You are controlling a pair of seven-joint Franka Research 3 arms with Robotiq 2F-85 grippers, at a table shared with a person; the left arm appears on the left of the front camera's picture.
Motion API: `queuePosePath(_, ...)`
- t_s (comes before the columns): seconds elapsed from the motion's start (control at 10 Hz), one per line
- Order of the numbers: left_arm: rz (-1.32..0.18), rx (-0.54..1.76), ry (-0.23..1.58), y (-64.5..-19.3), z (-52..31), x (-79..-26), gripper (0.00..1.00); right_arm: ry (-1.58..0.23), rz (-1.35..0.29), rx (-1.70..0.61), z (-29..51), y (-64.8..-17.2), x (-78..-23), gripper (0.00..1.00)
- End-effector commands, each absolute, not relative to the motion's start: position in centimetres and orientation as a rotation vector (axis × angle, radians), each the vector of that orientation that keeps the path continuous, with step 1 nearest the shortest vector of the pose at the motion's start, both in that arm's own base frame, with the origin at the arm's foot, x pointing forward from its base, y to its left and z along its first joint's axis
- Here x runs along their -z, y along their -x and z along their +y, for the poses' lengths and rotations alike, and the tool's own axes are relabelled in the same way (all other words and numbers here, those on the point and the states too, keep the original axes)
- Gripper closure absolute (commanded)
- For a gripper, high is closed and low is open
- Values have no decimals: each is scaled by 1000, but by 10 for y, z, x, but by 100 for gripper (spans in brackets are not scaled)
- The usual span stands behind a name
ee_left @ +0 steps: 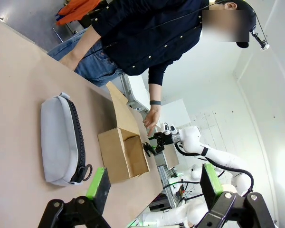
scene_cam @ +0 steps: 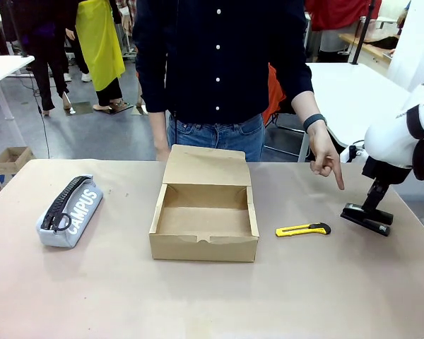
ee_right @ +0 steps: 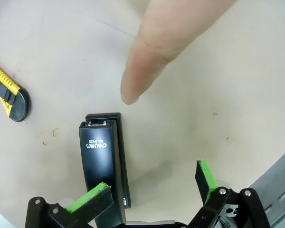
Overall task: Pack the item into the box.
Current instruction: Pick up the item indicated by the person and place it inside the Mailer Box.
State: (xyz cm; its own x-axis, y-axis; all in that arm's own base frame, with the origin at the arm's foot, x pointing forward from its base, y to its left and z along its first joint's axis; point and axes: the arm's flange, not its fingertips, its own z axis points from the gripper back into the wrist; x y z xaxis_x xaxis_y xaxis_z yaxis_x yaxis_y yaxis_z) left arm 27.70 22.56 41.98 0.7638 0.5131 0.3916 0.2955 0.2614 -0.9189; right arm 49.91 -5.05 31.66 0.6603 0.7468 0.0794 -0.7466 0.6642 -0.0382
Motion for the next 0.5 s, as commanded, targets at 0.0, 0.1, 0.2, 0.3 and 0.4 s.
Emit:
queuePosePath(0.0,-773,-154,1344,-277,225,-421,0,-43,-108,-875,-55,-496,-326,0)
queuePosePath(0.1,-773,-154,1344,-277,225,-421,0,-77,-101,-884,-52,-495,-328,0)
queuePosePath(0.2,-773,-154,1344,-277,225,-421,0,-89,-77,-883,-47,-496,-326,0)
queuePosePath(0.3,-773,-154,1344,-277,225,-421,0,-123,-76,-901,-45,-495,-323,0)
queuePosePath(0.4,-773,-154,1344,-277,225,-421,0,-120,-78,-894,-44,-494,-322,0)
